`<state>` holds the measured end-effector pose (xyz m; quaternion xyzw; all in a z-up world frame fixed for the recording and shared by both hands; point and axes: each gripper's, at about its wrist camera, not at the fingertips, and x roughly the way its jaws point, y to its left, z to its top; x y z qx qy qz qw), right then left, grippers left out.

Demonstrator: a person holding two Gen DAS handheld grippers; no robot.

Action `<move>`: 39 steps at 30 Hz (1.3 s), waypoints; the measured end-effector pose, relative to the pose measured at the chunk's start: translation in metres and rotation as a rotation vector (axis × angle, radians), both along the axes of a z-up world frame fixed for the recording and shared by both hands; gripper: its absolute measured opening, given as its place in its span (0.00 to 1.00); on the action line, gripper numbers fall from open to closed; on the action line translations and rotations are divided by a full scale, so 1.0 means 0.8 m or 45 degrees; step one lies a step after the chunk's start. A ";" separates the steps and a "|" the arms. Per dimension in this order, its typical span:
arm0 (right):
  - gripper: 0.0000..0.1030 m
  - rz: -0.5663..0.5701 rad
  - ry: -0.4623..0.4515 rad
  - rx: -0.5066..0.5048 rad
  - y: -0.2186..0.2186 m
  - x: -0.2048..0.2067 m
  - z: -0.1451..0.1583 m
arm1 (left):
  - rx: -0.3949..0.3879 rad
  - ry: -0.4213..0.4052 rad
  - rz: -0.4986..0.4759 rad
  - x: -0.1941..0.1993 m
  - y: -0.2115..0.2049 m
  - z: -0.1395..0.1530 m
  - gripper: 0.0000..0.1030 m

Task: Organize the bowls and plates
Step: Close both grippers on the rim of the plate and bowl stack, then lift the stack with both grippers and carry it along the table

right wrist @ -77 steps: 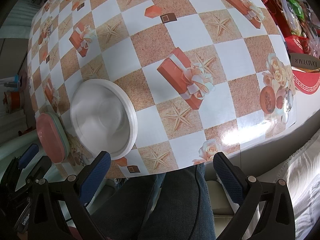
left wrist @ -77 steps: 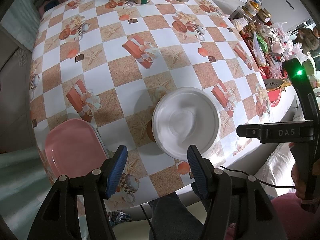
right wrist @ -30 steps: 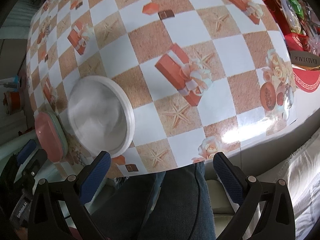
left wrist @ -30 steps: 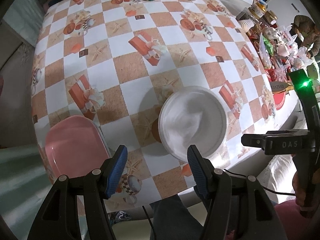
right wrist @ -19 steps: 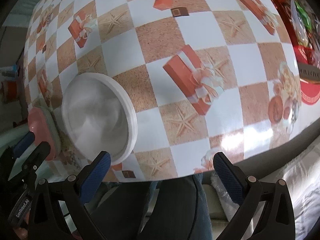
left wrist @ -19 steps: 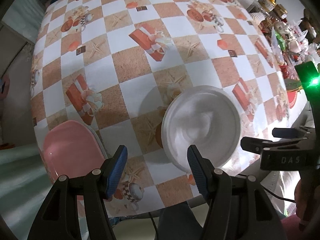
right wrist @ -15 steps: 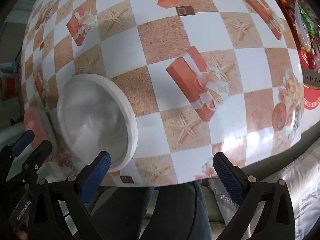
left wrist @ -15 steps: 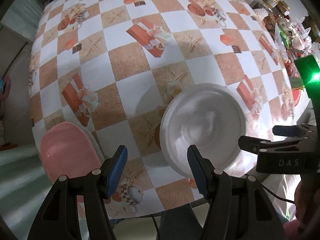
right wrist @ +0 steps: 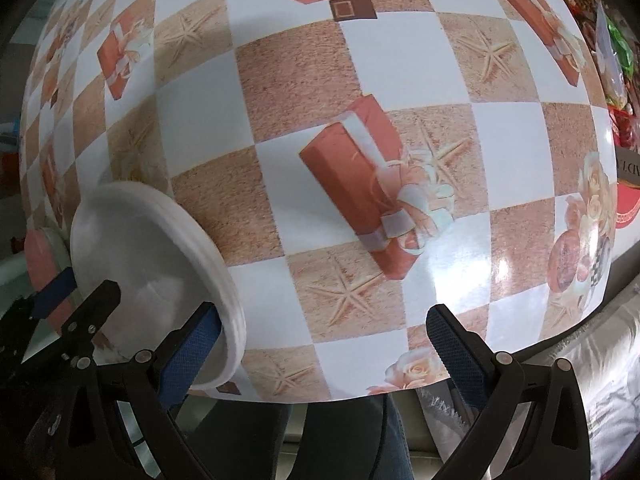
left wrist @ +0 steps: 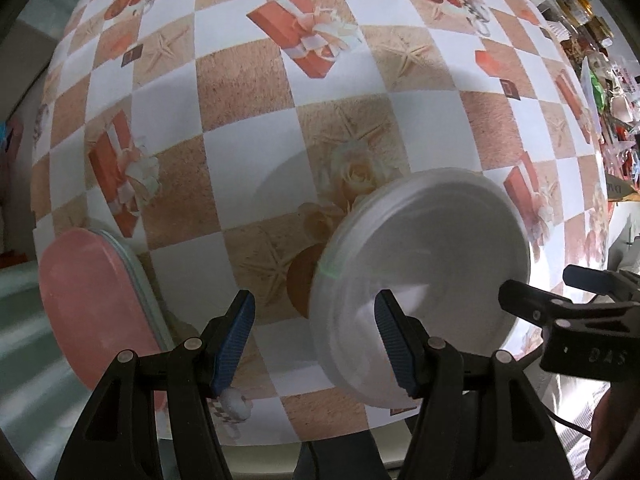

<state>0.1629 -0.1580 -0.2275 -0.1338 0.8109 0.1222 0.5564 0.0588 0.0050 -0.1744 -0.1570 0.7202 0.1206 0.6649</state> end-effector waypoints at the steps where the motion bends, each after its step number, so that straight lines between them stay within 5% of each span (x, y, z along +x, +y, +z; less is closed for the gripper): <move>1: 1.00 0.003 0.001 0.003 0.006 0.001 -0.002 | 0.003 0.003 -0.001 -0.001 0.000 -0.001 0.64; 16: 1.00 0.112 0.028 0.048 0.045 -0.021 -0.006 | -0.036 0.082 0.030 -0.007 0.010 -0.042 0.63; 19: 0.98 0.096 0.059 0.075 0.045 -0.022 -0.008 | -0.098 0.092 0.029 -0.006 0.005 -0.051 0.54; 22: 0.71 0.100 0.104 0.098 0.049 -0.033 -0.015 | -0.148 0.085 -0.014 -0.005 -0.008 -0.057 0.38; 27: 0.29 0.099 0.192 0.168 0.054 -0.056 -0.018 | -0.172 0.079 -0.099 -0.007 -0.020 -0.056 0.34; 34: 0.29 0.157 0.125 0.162 0.065 -0.055 0.017 | -0.104 -0.051 -0.098 -0.007 0.001 -0.004 0.34; 39: 0.29 0.228 0.071 0.237 0.099 -0.057 0.060 | -0.054 -0.173 0.060 -0.027 0.064 0.047 0.34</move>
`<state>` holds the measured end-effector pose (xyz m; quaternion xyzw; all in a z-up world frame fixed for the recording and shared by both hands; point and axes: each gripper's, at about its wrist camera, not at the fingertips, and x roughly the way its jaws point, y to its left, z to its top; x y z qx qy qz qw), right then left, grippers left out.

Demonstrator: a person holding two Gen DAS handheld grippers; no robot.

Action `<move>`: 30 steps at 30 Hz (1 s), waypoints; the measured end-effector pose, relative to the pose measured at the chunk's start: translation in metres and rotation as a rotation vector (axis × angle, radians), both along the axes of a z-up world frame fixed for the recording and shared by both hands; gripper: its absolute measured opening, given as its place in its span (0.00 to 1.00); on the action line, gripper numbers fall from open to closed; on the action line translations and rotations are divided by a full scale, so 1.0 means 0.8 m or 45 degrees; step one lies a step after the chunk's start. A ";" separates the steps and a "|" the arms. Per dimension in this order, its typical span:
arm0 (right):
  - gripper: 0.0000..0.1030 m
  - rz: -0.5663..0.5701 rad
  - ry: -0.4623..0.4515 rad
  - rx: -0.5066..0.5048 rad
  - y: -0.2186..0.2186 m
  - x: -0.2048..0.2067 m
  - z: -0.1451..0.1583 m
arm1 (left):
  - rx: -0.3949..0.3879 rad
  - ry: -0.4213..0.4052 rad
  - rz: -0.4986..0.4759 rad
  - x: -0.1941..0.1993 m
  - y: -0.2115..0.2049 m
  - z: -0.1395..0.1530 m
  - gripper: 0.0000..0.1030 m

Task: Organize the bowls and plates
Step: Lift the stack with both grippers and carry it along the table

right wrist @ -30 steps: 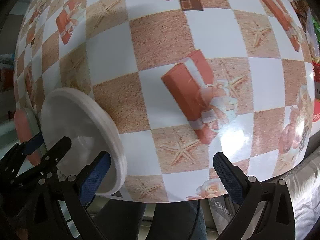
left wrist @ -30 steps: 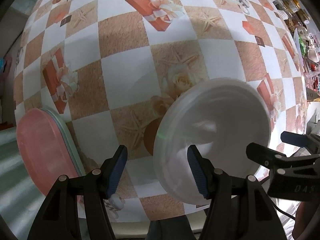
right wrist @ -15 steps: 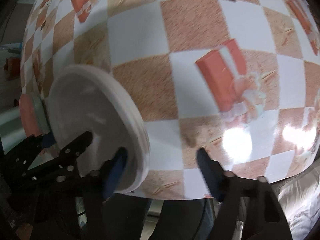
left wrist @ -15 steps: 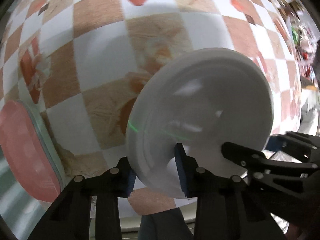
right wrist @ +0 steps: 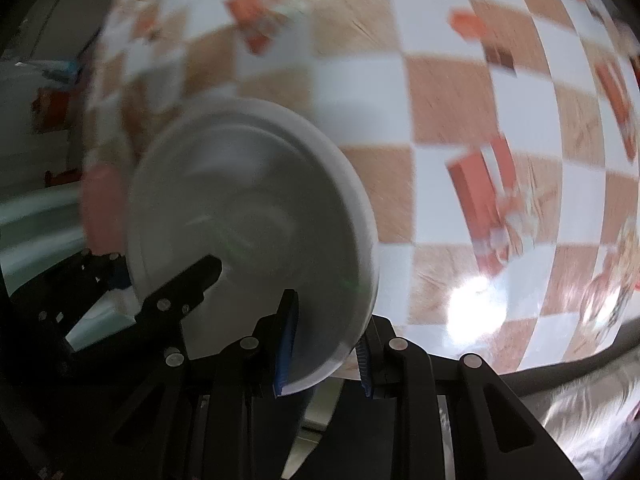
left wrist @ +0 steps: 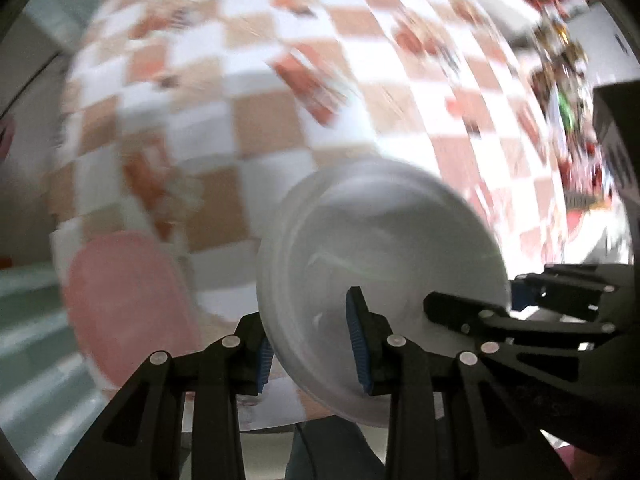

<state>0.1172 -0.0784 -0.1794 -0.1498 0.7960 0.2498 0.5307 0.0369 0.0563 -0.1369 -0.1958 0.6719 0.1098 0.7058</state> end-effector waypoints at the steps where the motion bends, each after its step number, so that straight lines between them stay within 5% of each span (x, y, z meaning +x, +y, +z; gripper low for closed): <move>1: 0.29 0.018 -0.009 0.022 0.015 -0.001 0.010 | 0.021 -0.015 0.035 -0.008 0.013 0.009 0.34; 12: 0.29 0.377 0.013 0.143 0.186 -0.092 0.030 | 0.084 0.031 0.428 -0.124 0.115 0.020 0.34; 17: 0.29 0.488 0.034 0.122 0.222 -0.128 0.011 | 0.081 0.074 0.492 -0.159 0.130 0.006 0.37; 20: 0.30 0.524 0.032 0.109 0.235 -0.142 -0.004 | 0.167 0.075 0.462 -0.170 0.129 0.011 0.38; 24: 0.88 0.475 -0.015 0.090 0.220 -0.134 0.000 | 0.160 -0.019 0.447 -0.182 0.125 0.030 0.64; 26: 0.90 0.438 -0.016 0.114 0.205 -0.122 0.011 | 0.150 -0.036 0.434 -0.180 0.121 0.037 0.77; 30: 0.90 0.385 -0.093 0.096 0.174 -0.110 0.028 | 0.161 -0.049 0.383 -0.169 0.105 0.048 0.82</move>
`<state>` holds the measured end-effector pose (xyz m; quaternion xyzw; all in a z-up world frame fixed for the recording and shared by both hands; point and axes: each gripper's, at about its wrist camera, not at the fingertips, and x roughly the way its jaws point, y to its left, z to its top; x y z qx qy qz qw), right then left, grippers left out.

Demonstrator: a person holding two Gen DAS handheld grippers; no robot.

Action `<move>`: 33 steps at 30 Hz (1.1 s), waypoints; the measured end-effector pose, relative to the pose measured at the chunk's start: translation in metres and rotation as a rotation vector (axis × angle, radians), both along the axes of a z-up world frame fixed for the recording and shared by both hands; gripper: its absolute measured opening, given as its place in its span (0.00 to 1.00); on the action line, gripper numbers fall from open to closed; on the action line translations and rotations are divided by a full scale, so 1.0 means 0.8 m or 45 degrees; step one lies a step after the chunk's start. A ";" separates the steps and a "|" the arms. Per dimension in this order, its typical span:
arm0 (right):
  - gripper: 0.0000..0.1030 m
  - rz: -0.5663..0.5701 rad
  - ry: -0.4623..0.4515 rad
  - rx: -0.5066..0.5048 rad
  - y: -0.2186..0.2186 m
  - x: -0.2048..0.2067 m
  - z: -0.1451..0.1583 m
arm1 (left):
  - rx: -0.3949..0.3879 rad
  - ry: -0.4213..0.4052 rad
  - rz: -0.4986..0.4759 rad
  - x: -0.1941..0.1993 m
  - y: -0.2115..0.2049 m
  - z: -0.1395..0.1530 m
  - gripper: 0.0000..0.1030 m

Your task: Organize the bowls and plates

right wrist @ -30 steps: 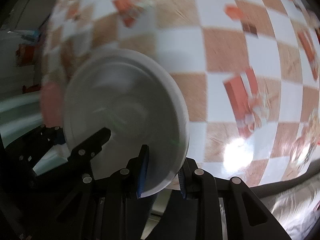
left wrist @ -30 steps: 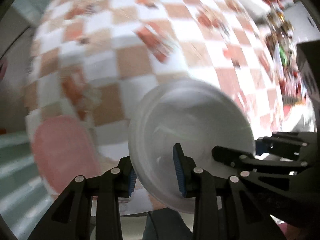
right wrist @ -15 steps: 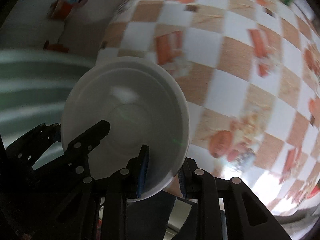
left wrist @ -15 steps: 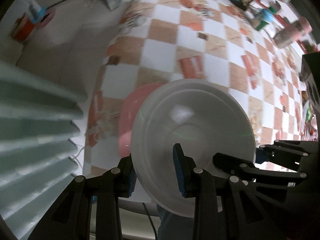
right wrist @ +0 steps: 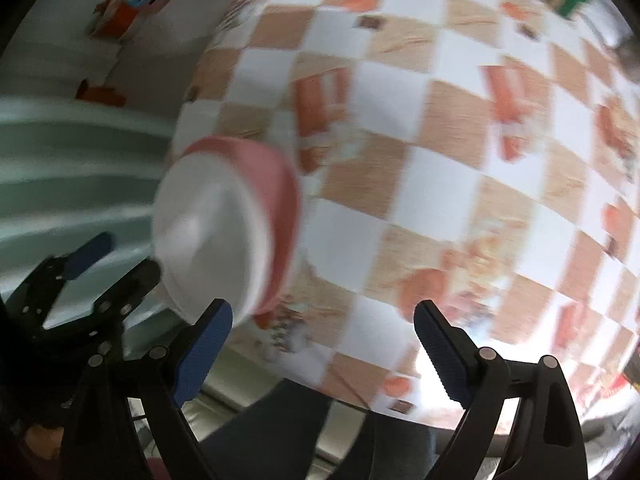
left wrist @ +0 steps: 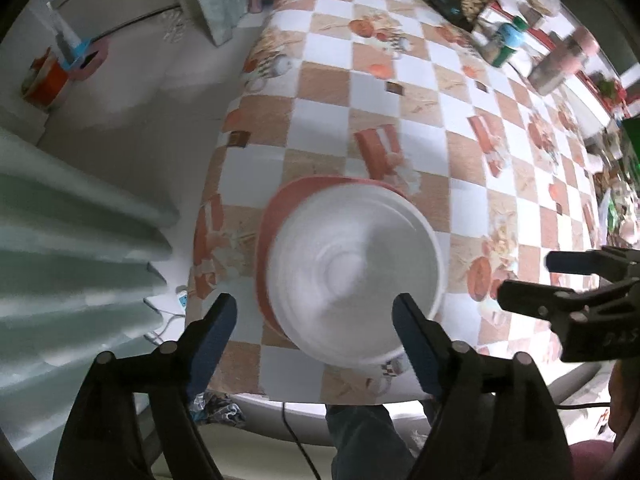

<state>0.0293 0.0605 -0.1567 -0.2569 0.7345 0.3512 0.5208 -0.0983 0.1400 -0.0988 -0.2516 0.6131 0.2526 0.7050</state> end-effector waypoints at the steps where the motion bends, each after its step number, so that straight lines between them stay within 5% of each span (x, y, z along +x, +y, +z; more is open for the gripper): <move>1: 0.91 -0.025 -0.014 0.005 -0.009 0.011 0.007 | -0.001 -0.011 -0.016 0.004 -0.005 0.003 0.82; 3: 1.00 -0.054 -0.039 0.011 -0.014 0.010 0.021 | 0.017 -0.034 -0.044 0.011 -0.014 0.008 0.82; 10: 1.00 -0.093 -0.084 0.025 -0.038 0.025 0.041 | 0.114 0.005 -0.113 0.027 -0.037 0.020 0.82; 33: 1.00 -0.113 -0.140 0.075 -0.032 0.018 0.063 | 0.123 0.011 -0.157 0.030 -0.044 0.031 0.82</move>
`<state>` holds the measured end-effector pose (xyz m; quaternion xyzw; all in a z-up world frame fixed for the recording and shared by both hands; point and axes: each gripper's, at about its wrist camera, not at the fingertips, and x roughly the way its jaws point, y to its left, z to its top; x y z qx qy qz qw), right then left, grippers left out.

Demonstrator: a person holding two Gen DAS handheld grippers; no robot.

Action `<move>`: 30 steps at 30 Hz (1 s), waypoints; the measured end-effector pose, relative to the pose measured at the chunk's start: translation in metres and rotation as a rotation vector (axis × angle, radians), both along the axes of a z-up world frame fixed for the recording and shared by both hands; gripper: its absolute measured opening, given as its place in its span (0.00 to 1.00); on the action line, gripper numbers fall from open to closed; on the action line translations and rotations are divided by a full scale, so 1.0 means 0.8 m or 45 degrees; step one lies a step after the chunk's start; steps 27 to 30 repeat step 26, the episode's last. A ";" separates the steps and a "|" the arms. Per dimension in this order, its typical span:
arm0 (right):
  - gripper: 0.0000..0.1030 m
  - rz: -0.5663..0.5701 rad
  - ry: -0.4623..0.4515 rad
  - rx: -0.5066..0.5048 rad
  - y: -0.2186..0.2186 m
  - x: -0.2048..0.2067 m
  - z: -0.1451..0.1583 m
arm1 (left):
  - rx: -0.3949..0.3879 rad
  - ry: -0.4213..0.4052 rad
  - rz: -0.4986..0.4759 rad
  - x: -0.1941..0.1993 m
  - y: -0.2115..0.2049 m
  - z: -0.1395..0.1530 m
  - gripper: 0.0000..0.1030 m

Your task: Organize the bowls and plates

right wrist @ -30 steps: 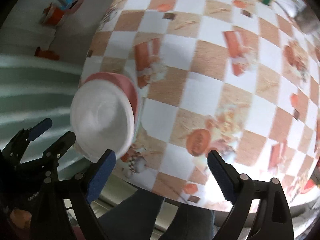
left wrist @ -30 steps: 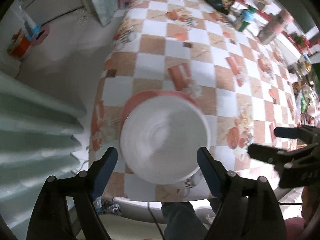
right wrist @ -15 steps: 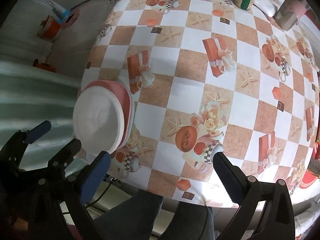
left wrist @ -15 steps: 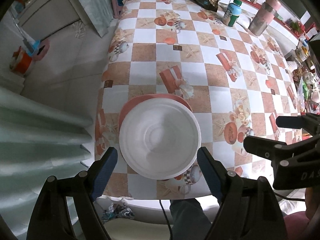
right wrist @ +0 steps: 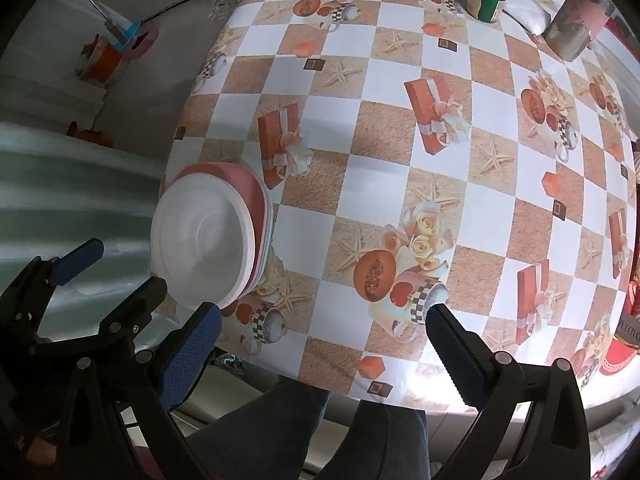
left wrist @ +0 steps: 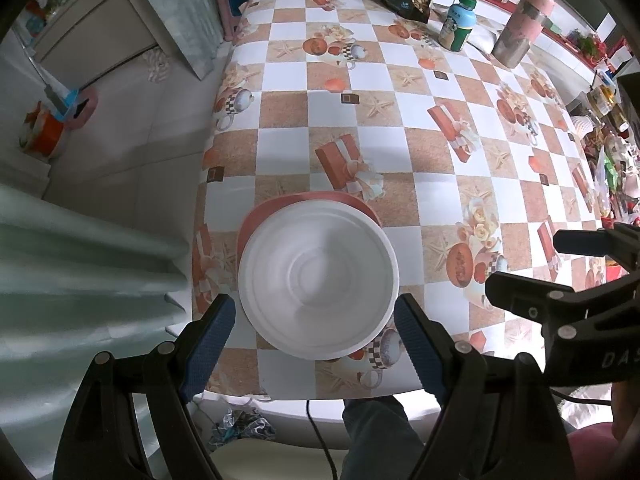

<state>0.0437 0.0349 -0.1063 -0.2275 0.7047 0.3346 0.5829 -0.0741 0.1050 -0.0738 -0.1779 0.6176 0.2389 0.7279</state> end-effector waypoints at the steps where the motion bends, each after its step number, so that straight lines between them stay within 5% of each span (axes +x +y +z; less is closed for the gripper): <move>1: 1.00 0.000 -0.001 0.001 0.000 0.000 0.001 | 0.001 0.001 0.000 -0.001 0.000 0.000 0.82; 30: 1.00 -0.011 0.006 -0.009 -0.004 0.011 -0.001 | -0.033 -0.025 0.004 0.006 -0.001 -0.001 0.82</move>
